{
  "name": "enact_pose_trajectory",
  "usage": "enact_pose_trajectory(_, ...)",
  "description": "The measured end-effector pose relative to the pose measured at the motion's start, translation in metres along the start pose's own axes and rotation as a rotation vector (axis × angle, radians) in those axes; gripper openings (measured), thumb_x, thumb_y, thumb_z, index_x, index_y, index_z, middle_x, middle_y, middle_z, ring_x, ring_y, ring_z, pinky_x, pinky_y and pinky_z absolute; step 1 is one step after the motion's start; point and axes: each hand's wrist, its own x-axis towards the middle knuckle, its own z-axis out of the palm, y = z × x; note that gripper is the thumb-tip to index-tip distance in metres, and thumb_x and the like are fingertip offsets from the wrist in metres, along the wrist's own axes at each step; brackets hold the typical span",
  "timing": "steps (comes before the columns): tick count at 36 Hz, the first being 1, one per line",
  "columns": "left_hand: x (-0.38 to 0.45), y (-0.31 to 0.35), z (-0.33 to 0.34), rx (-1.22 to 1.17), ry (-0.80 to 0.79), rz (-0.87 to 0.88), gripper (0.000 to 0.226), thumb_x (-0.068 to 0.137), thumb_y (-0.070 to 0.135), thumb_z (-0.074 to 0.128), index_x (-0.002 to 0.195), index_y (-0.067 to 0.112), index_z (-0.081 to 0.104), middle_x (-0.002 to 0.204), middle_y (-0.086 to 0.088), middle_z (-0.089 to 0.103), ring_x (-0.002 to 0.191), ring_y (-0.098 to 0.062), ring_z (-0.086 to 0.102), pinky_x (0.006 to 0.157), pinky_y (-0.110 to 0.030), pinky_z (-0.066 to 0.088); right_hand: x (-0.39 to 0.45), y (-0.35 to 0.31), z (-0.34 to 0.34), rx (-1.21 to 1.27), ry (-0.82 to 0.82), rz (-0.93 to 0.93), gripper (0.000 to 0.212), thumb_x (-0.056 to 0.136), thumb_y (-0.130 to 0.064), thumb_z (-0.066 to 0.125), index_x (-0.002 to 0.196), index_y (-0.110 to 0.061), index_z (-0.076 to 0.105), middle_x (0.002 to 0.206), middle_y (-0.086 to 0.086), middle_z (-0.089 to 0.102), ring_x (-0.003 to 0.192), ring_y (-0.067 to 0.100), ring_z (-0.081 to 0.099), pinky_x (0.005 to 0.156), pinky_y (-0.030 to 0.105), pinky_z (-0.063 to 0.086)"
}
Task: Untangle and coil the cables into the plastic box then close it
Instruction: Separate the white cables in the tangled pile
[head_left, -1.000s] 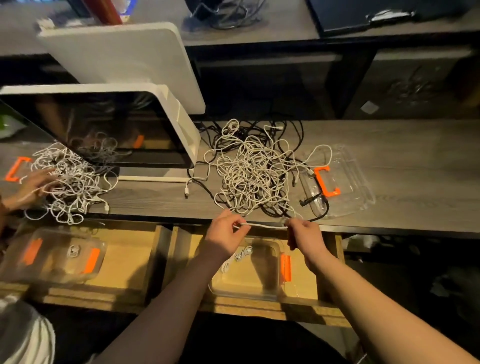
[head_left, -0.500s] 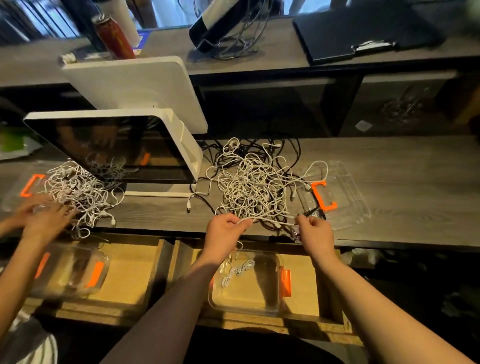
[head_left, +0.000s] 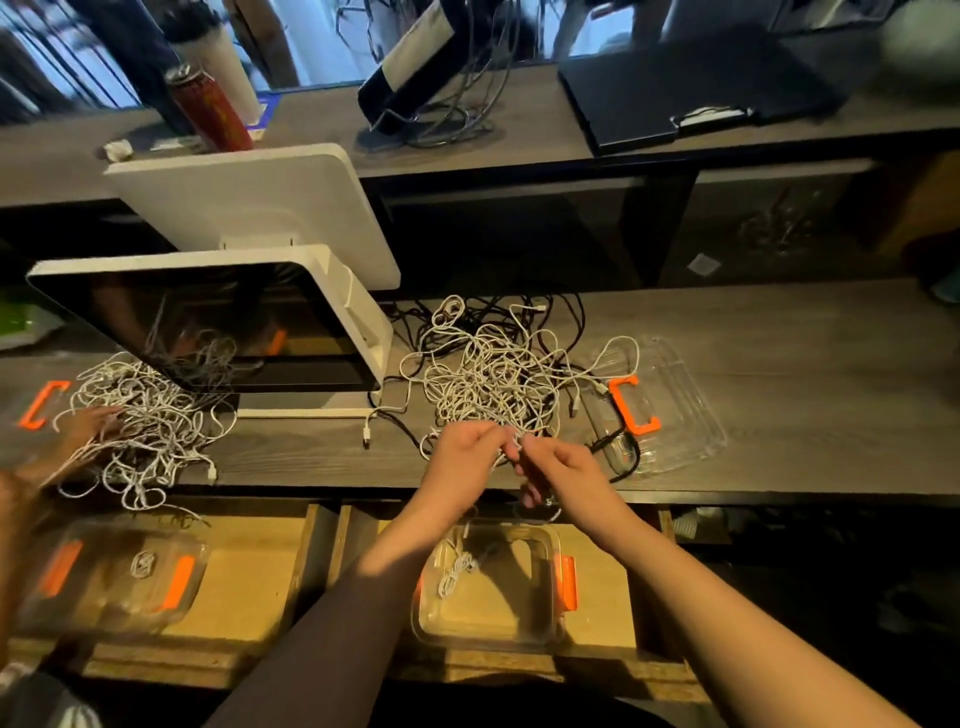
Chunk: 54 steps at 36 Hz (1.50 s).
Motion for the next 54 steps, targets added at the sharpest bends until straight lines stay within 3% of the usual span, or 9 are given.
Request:
enact_pose_trajectory(5,0.002,-0.01,-0.013,-0.178,0.188,0.005,0.034,0.1,0.026,0.057,0.07,0.015,0.066,0.076,-0.028,0.056,0.047,-0.034,0.033,0.047,-0.039,0.033,0.002,0.003,-0.003,-0.099,0.109,-0.013,0.041,0.099,-0.034,0.057,0.058,-0.03,0.058,0.058,-0.001,0.044,0.057,0.02,0.042,0.06,0.037,0.039)
enact_pose_trajectory(8,-0.004,-0.015,-0.014,-0.304,0.282,0.012,0.028,0.103,0.026,0.053,0.084,0.011,0.068,0.047,-0.002,0.041,0.046,-0.015,0.029,0.045,-0.029,0.026,0.004,0.0,-0.008,-0.148,0.111,-0.038,0.034,0.099,-0.029,0.058,0.067,-0.018,0.061,0.055,-0.011,0.047,0.056,0.007,0.044,0.058,0.026,0.04)
enact_pose_trajectory(12,-0.002,-0.021,-0.022,-0.484,0.419,0.008,0.031,0.105,0.027,0.049,0.086,0.01,0.067,0.054,0.005,0.037,0.047,-0.011,0.038,0.044,-0.021,0.038,0.003,0.002,-0.019,-0.188,0.122,-0.048,0.039,0.098,-0.031,0.061,0.071,-0.002,0.058,0.057,-0.003,0.048,0.054,0.007,0.044,0.055,0.021,0.038)
enact_pose_trajectory(20,0.005,-0.018,-0.024,-0.702,-0.09,-0.232,0.038,0.091,0.049,0.058,0.089,0.011,0.054,0.047,0.01,0.028,0.033,-0.004,0.025,0.03,-0.017,0.016,-0.005,-0.004,-0.02,-0.225,0.082,-0.072,0.033,0.101,-0.023,0.054,0.077,-0.003,0.063,0.052,-0.014,0.046,0.05,0.0,0.04,0.053,0.017,0.032)
enact_pose_trajectory(25,0.0,-0.014,-0.015,-0.583,-0.104,-0.109,0.05,0.103,0.051,0.035,0.137,0.021,0.057,0.06,0.003,0.034,0.047,-0.006,0.03,0.04,-0.019,0.026,-0.013,-0.008,-0.014,-0.227,0.029,-0.072,0.022,0.103,-0.013,0.05,0.096,-0.004,0.069,0.051,-0.018,0.049,0.048,-0.001,0.043,0.05,0.01,0.032)
enact_pose_trajectory(34,0.003,-0.001,-0.017,-0.748,-0.161,-0.084,0.039,0.107,0.029,0.037,0.122,0.012,0.069,0.123,-0.014,0.07,0.114,-0.022,0.064,0.092,-0.035,0.05,-0.022,-0.006,-0.011,-0.285,0.048,0.011,0.027,0.102,-0.018,0.05,0.085,-0.007,0.068,0.047,-0.016,0.047,0.046,0.0,0.044,0.051,0.014,0.031)
enact_pose_trajectory(40,0.001,0.004,-0.021,-0.954,-0.277,-0.118,0.034,0.106,0.02,0.037,0.128,0.01,0.061,0.096,-0.013,0.068,0.096,-0.027,0.068,0.097,-0.04,0.052,-0.027,-0.001,-0.008,-0.305,0.084,0.01,0.028,0.101,-0.025,0.053,0.081,-0.016,0.071,0.074,0.011,0.064,0.07,0.019,0.058,0.073,0.039,0.046)
enact_pose_trajectory(46,0.002,0.007,-0.016,-0.867,-0.222,-0.087,0.032,0.107,0.02,0.034,0.121,0.009,0.061,0.071,0.0,0.048,0.064,-0.013,0.051,0.078,-0.032,0.056,-0.03,-0.002,0.005,-0.325,0.058,0.044,0.031,0.1,-0.031,0.053,0.079,-0.015,0.07,0.064,0.0,0.055,0.06,0.008,0.048,0.063,0.032,0.039)
enact_pose_trajectory(54,0.004,0.009,-0.011,-0.81,-0.117,-0.064,0.033,0.106,0.014,0.029,0.116,0.005,0.059,0.063,0.004,0.026,0.048,-0.006,0.024,0.043,-0.02,0.022,-0.035,-0.001,0.025,-0.34,0.104,0.029,0.038,0.099,-0.034,0.057,0.075,-0.005,0.064,0.067,0.013,0.058,0.063,0.011,0.049,0.063,0.038,0.041)
